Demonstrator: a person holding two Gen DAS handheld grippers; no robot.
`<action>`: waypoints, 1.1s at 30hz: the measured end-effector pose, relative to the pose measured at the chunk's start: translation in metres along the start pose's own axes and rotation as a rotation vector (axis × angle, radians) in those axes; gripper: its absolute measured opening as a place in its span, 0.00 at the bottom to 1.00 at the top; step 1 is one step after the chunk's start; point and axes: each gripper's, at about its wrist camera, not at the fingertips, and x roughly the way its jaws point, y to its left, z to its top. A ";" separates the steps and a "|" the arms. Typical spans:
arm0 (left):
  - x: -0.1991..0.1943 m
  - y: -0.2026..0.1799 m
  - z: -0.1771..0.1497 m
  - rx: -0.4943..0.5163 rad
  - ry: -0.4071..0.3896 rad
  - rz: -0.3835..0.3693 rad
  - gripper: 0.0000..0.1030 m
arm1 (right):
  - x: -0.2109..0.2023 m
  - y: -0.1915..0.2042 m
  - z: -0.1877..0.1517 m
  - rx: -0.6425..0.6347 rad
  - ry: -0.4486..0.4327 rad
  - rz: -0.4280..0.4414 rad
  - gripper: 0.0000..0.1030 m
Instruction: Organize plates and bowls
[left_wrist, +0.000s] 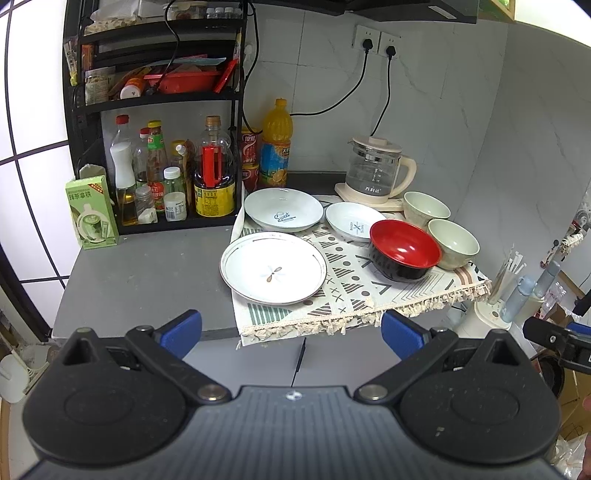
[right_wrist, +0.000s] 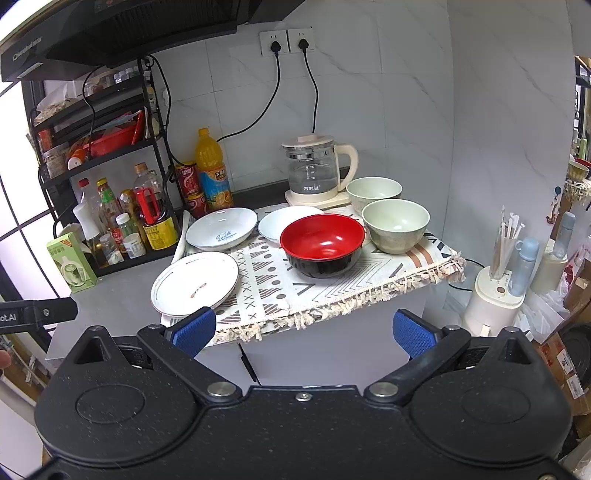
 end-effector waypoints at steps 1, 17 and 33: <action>0.000 -0.001 0.000 0.003 -0.001 0.002 0.99 | 0.000 -0.001 0.000 0.006 0.000 0.002 1.00; 0.018 0.000 0.007 -0.010 0.017 -0.004 0.99 | 0.009 -0.001 0.000 0.003 0.007 -0.004 1.00; 0.077 -0.012 0.037 -0.013 0.051 -0.015 0.99 | 0.052 -0.010 0.020 0.014 0.033 -0.020 1.00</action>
